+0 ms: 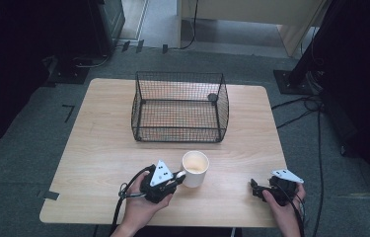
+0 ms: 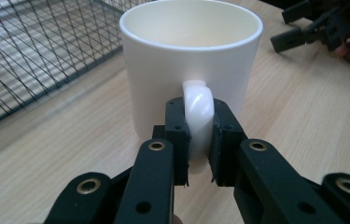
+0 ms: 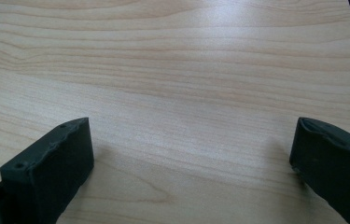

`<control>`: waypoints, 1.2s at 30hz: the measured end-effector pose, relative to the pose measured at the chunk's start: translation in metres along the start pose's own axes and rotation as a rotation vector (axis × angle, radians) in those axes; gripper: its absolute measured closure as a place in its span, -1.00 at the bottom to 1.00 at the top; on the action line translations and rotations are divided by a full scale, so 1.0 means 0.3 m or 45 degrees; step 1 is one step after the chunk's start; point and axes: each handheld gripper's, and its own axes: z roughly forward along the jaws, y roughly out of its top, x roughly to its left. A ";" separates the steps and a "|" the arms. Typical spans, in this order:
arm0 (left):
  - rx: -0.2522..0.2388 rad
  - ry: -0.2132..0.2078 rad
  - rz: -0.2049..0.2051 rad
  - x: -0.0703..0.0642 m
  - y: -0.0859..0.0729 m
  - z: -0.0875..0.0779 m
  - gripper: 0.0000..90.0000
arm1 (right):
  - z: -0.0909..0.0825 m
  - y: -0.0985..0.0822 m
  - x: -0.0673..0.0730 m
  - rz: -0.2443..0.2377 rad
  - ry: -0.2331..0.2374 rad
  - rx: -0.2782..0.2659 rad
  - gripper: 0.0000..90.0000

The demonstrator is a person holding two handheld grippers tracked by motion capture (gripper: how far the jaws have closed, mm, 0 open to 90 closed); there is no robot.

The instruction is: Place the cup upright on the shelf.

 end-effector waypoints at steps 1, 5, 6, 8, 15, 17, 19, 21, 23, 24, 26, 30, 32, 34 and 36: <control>-0.016 0.004 -0.001 0.007 0.013 -0.011 0.81 | 0.000 0.000 0.000 0.001 0.000 0.000 -1.00; -0.037 0.013 0.000 0.019 0.034 -0.027 0.81 | 0.000 0.000 0.000 0.000 0.000 0.000 -1.00; -0.044 0.017 -0.001 0.023 0.041 -0.031 0.81 | 0.000 0.000 0.000 0.000 0.000 0.000 -1.00; -0.062 0.024 -0.011 0.032 0.054 -0.040 0.81 | 0.000 0.000 0.000 0.000 0.000 0.000 -1.00; -0.107 0.046 0.000 0.072 0.127 -0.081 0.81 | 0.000 0.000 0.000 0.000 0.000 0.000 -1.00; -0.119 0.051 -0.005 0.086 0.146 -0.092 0.81 | 0.000 0.000 0.000 0.000 0.000 0.000 -1.00; -0.125 0.049 -0.014 0.094 0.156 -0.097 0.81 | 0.000 0.000 0.000 0.000 0.000 0.000 -1.00; -0.146 0.051 -0.034 0.113 0.171 -0.105 0.81 | 0.000 0.000 0.000 0.000 0.000 0.000 -1.00; -0.150 0.058 -0.047 0.134 0.185 -0.107 0.81 | 0.000 0.000 0.000 0.001 0.000 -0.001 -1.00; -0.156 0.061 -0.052 0.143 0.191 -0.108 0.81 | 0.000 0.000 0.000 0.001 0.001 0.000 -1.00; -0.162 0.069 -0.056 0.158 0.203 -0.111 0.81 | 0.000 0.000 0.000 0.001 0.001 0.000 -1.00; -0.175 0.095 -0.038 0.175 0.241 -0.123 0.81 | 0.000 0.000 0.000 0.001 0.001 -0.001 -1.00; -0.177 0.097 -0.043 0.185 0.255 -0.123 0.81 | 0.000 0.000 0.000 0.003 0.001 -0.001 -1.00; -0.179 0.097 -0.056 0.198 0.266 -0.118 0.81 | 0.000 0.000 0.001 0.004 0.001 -0.001 -1.00; -0.185 0.108 -0.065 0.210 0.275 -0.108 0.81 | 0.000 0.000 0.001 0.004 0.001 -0.001 -1.00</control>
